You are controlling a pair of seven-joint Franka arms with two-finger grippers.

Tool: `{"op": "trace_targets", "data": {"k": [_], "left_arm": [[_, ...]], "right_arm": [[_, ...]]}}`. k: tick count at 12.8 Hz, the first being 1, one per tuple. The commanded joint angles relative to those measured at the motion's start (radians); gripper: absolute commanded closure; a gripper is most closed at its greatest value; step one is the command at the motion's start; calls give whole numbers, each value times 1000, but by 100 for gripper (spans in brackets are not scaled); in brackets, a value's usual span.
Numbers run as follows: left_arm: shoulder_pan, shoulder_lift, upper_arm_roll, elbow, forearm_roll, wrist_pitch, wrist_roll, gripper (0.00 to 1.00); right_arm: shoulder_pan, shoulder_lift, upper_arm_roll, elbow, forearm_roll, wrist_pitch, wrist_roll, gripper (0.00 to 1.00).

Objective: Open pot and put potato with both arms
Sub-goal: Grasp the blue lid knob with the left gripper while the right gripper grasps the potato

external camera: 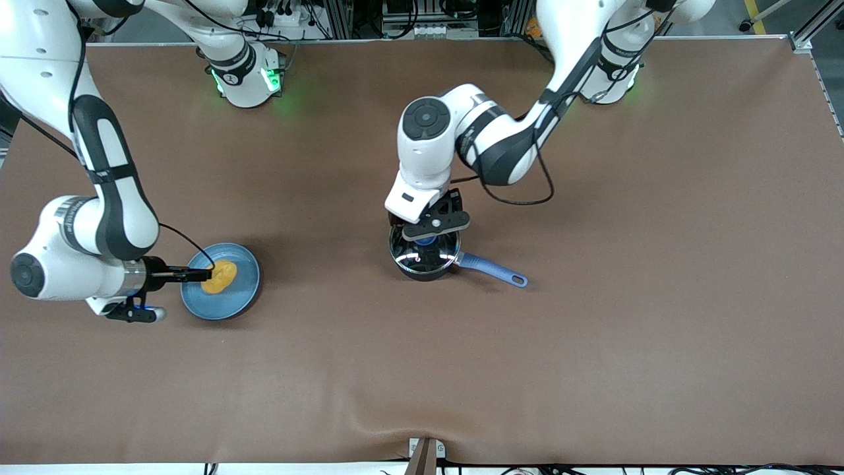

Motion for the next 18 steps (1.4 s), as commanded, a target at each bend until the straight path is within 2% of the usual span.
{"op": "trace_targets", "data": {"k": [1,8,10,11,12,13,14,15,16,18], "left_arm": [[-11,47,12,47,44,-6,-5,0],[-11,84,11,46,46,36,-7,0],[-11,93,11,46,46,36,-5,4],[-11,93,11,44,47,36,-4,19],[-11,93,11,43,47,36,-4,36],[-11,93,11,43,46,36,-4,54],[-11,93,11,44,46,36,-1,86],[-11,86,11,44,46,34,-1,100],[-11,75,6,44,44,28,-5,100],[0,14,3,43,44,13,4,100]], "right_arm": [[-9,4,12,-43,58,33,11,0],[-13,41,12,-46,93,76,11,0],[-13,47,13,-46,95,78,11,0],[-13,47,13,-46,95,76,11,0],[-10,47,15,-46,95,73,11,10],[-7,47,15,-46,95,68,11,26],[-1,47,16,-46,95,65,11,41],[5,45,16,-45,95,52,11,54],[8,41,16,-43,95,42,11,61],[19,33,18,-31,95,15,11,64]]}}
